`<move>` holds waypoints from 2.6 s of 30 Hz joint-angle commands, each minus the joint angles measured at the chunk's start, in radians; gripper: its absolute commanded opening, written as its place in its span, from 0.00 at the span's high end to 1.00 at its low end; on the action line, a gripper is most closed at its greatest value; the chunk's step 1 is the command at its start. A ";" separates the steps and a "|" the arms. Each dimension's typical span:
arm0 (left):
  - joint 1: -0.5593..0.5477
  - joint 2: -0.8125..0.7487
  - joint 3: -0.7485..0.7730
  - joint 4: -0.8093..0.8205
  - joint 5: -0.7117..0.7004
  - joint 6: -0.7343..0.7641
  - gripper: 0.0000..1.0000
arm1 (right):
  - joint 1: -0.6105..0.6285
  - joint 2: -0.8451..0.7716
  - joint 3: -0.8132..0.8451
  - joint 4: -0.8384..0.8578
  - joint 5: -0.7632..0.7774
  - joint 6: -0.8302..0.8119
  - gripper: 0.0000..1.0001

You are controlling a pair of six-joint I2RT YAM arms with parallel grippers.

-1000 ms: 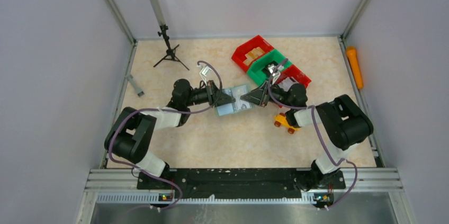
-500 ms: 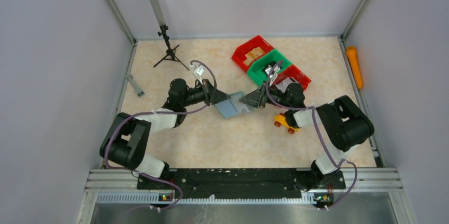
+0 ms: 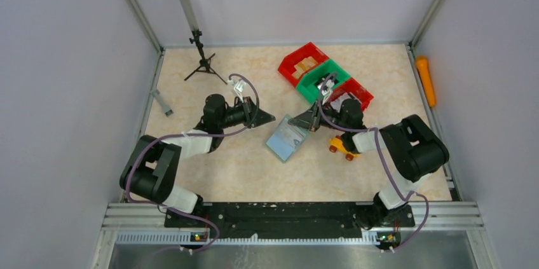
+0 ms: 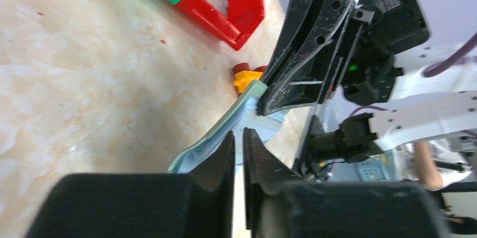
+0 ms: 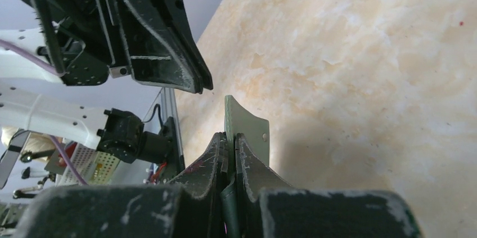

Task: Take the credit cards out of the card holder
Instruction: Remove the credit card from the card holder.

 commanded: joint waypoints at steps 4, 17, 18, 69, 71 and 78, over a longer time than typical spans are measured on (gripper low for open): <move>0.000 -0.029 0.057 -0.170 -0.063 0.125 0.59 | -0.027 0.014 0.052 -0.026 0.043 0.008 1.00; -0.001 0.066 0.088 -0.179 0.037 0.275 0.11 | -0.073 0.082 0.045 0.134 -0.042 0.187 1.00; 0.000 0.075 0.091 -0.177 0.043 0.278 0.10 | -0.072 0.072 0.044 0.125 -0.043 0.183 1.00; -0.028 0.306 0.180 0.182 0.301 -0.088 0.86 | -0.034 0.018 0.115 -0.122 -0.118 -0.008 0.78; -0.024 0.302 0.176 0.182 0.292 -0.087 0.79 | -0.034 0.016 0.116 -0.134 -0.114 -0.014 0.89; -0.004 0.214 0.137 0.064 0.199 0.008 0.36 | -0.034 -0.001 0.106 -0.140 -0.073 -0.014 1.00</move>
